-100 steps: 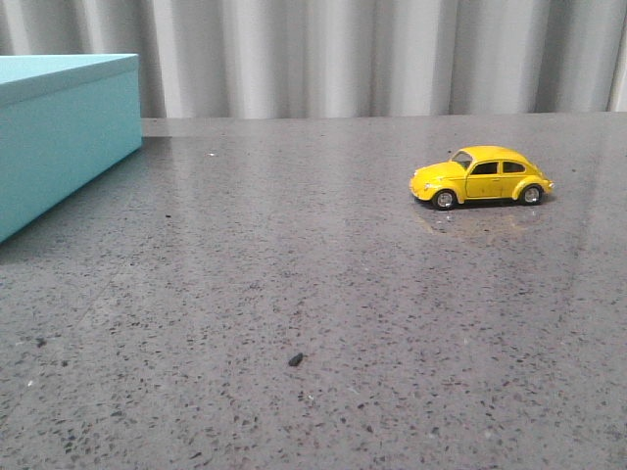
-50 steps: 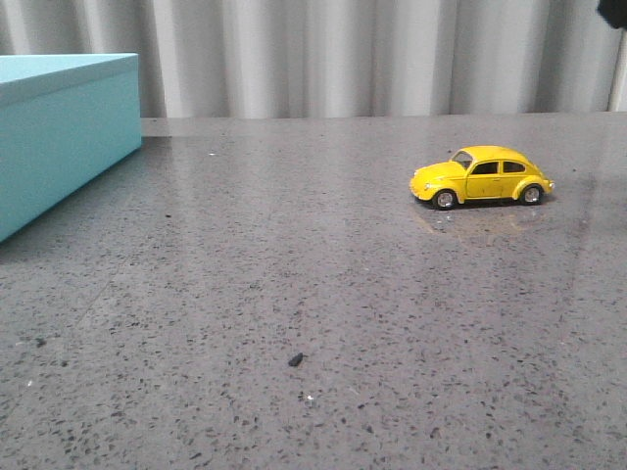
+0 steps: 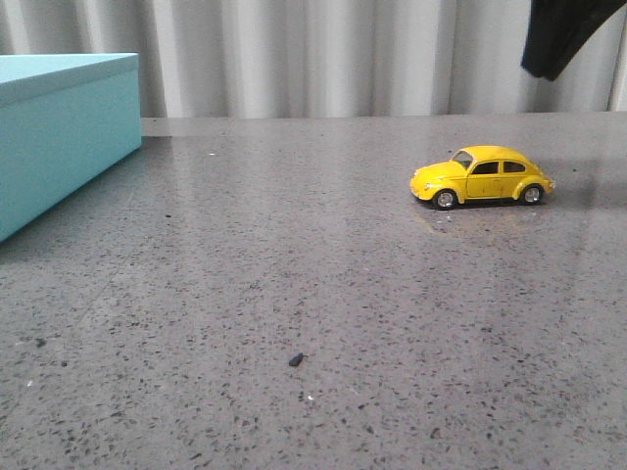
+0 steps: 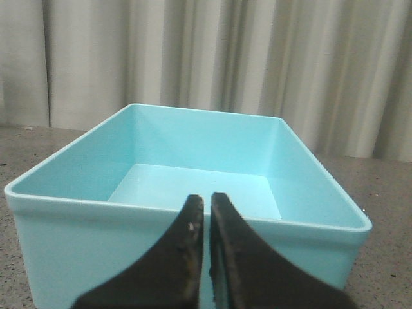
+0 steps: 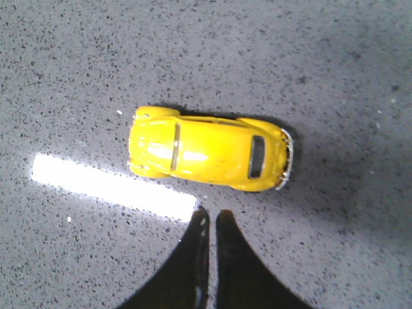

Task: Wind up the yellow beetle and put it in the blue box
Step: 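Lower the right gripper onto the roof of the yellow beetle car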

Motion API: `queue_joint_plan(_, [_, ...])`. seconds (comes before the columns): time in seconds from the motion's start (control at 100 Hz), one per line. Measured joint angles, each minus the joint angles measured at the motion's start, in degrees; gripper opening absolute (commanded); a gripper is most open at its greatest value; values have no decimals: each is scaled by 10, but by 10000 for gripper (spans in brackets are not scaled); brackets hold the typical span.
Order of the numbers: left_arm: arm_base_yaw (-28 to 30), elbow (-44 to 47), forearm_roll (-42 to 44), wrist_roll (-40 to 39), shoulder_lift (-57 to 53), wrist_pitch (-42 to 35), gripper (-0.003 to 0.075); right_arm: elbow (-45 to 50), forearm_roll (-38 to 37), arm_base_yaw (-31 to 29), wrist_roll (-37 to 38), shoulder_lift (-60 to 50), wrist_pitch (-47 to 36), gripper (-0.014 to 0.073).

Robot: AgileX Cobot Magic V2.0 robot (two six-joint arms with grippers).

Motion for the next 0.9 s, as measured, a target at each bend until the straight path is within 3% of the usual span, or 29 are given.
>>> queue_joint_plan(0.9, [0,0,0,0,0,0,-21,-21,6,6,7,85,-11,-61])
